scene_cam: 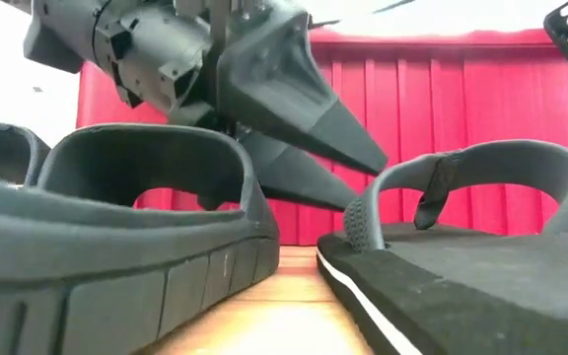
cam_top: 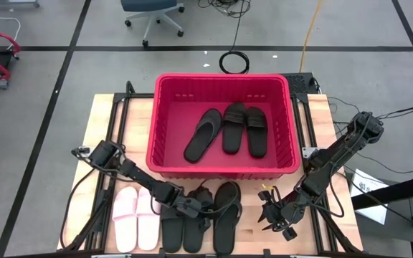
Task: Pick and place slides into bin
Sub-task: Put the black slipper into the red bin
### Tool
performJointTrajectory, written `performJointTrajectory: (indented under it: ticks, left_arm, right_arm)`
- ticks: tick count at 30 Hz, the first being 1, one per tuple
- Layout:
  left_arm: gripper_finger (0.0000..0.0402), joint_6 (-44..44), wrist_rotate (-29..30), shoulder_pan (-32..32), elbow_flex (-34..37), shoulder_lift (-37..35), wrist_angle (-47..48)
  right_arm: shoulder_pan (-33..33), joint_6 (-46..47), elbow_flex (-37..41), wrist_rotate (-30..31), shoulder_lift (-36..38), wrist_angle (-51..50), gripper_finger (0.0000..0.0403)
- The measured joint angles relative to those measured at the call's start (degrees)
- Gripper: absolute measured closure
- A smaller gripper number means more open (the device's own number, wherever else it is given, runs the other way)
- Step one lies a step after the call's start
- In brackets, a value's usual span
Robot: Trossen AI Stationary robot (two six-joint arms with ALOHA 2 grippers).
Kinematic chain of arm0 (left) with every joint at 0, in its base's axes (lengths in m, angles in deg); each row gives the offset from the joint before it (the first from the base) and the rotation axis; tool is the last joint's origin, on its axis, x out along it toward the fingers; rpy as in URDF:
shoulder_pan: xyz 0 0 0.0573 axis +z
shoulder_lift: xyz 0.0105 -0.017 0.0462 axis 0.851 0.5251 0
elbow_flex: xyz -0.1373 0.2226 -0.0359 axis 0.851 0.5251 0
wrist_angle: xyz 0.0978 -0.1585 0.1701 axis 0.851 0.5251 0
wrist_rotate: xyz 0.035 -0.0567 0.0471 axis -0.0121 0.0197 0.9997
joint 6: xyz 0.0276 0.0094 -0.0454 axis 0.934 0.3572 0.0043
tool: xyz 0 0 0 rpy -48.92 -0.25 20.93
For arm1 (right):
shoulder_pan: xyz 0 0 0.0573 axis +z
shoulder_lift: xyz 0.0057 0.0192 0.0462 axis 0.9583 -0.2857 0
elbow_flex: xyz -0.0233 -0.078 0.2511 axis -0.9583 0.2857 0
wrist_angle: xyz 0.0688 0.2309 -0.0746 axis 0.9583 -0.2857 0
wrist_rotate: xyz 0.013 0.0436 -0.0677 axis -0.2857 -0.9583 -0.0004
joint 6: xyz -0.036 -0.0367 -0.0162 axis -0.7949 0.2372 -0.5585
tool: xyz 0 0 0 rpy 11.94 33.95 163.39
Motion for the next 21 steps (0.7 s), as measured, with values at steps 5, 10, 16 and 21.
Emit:
performJointTrajectory:
  ticks: [5, 10, 16, 21]
  left_arm:
    - [0.0229, -0.69, -2.52, 0.30, 0.03, 0.35, -0.33]
    - [0.0229, -1.09, -6.21, 0.43, 0.03, 1.08, -1.98]
    - [0.0229, -1.50, -9.50, 0.35, 0.02, 1.84, -4.21]
    - [0.0229, -1.72, -11.62, 0.32, 0.03, 1.87, -5.56]
  right_arm:
    - [0.00, -0.22, 0.00, 0.00, 0.01, -0.02, 0.0273]
    - [0.01, -0.22, 0.00, 0.00, 0.00, -0.04, 0.0273]
    - [0.00, -0.22, 0.00, 0.00, 0.00, -0.02, 0.0273]
    - [0.00, -0.22, 0.00, 0.00, -0.01, -0.02, 0.0273]
